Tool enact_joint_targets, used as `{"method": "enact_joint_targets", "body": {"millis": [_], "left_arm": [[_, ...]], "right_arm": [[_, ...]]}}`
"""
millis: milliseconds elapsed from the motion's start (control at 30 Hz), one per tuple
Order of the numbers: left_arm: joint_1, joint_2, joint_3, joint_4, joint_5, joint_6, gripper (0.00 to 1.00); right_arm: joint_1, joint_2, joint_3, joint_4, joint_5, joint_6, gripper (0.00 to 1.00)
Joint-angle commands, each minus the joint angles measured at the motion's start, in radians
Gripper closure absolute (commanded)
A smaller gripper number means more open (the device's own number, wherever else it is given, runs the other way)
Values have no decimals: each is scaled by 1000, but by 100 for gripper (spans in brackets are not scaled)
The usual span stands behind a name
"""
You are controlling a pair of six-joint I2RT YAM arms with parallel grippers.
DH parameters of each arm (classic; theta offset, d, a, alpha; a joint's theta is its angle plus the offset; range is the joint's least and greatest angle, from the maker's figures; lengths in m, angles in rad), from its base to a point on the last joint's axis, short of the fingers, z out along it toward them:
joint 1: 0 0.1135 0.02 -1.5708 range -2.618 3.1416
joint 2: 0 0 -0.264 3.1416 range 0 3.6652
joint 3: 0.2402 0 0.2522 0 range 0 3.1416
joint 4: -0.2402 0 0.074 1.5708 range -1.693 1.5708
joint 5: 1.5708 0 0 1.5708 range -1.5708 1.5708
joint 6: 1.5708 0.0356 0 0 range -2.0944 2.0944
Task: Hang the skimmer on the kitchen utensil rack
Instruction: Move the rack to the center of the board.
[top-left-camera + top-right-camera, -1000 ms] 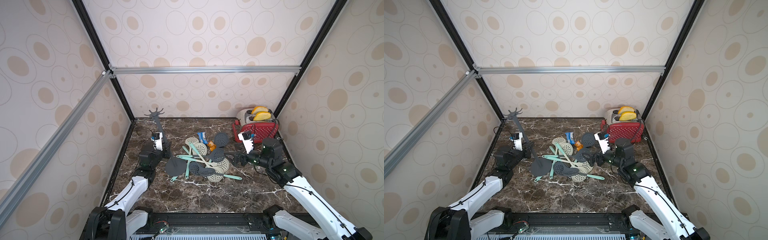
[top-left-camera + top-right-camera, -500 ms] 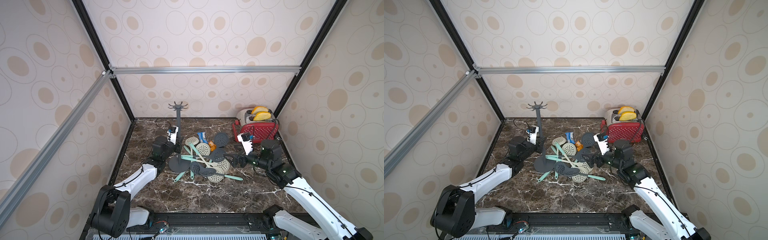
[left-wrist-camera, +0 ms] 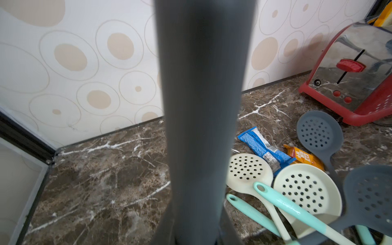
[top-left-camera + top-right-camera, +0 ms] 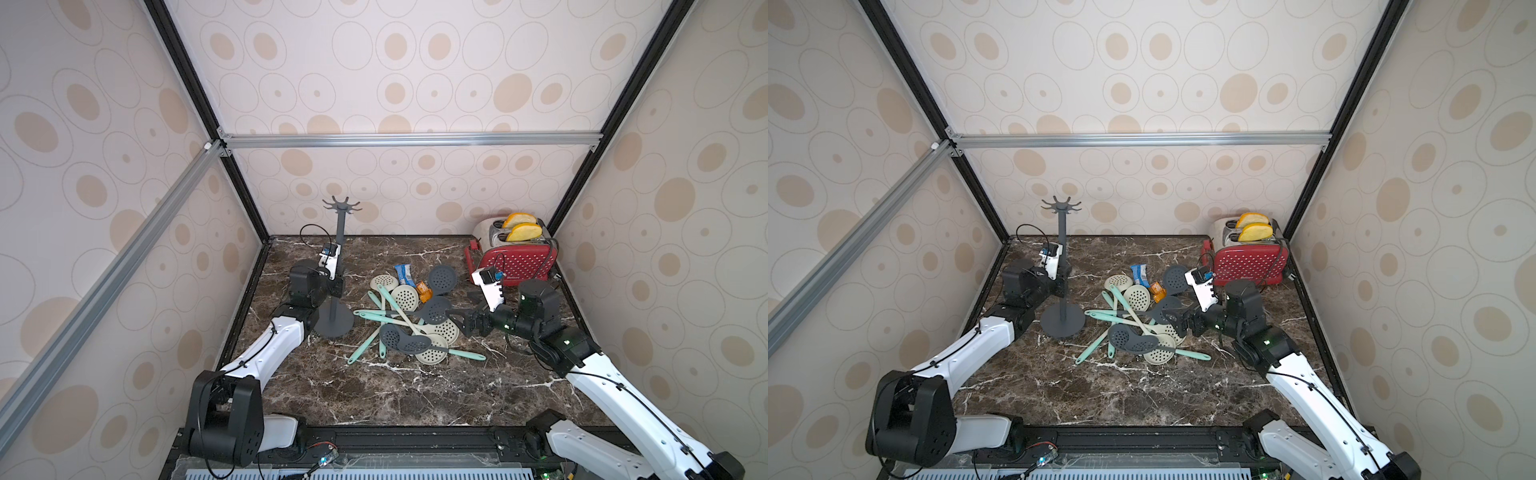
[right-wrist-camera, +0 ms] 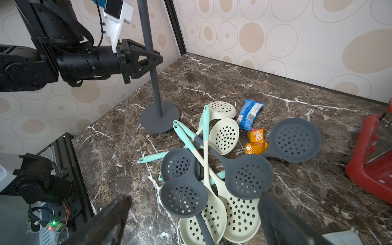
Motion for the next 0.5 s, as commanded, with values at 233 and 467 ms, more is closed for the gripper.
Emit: {"method": "enact_joint_targets", "body": {"millis": [233, 467], "left_arm": [[45, 253, 179, 500, 182, -79, 100], [51, 332, 174, 647, 271, -130, 100]], "right_arm": [[36, 53, 48, 16, -18, -27, 1], [40, 66, 66, 12, -5, -50, 2]]}}
